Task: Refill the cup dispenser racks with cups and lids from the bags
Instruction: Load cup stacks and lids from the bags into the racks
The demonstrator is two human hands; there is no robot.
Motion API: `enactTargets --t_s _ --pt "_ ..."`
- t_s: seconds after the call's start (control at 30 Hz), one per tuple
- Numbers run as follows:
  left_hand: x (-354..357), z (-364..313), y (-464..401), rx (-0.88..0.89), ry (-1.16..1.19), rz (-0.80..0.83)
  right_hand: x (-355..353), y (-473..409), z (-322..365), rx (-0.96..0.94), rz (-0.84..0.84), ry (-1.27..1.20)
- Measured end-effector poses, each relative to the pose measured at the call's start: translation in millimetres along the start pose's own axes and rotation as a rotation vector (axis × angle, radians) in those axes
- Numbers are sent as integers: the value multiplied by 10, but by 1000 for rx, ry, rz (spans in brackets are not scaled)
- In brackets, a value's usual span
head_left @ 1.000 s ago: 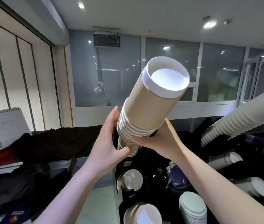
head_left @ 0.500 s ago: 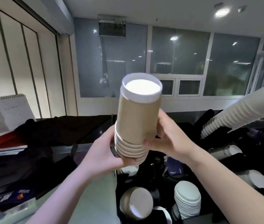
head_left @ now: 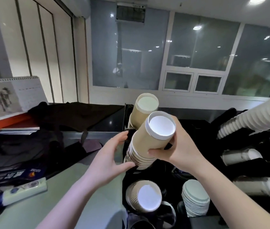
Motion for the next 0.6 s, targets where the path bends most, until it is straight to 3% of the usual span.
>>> enactTargets --t_s 0.23,0.6 --pt "43 145 31 -62 64 -35 -25 -10 -60 -55 -84 53" --pt "87 236 1 -85 112 41 391 -18 -470 106 173 111"
Point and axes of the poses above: each hand's wrist, its own y-axis away from the middle knuckle, its own x-axis out of the palm, z = x × y, the point moved 8 cm from there along -y, towards the middle knuckle, and after that the axes turned 11 degrees about z, right-handed, at the moved point
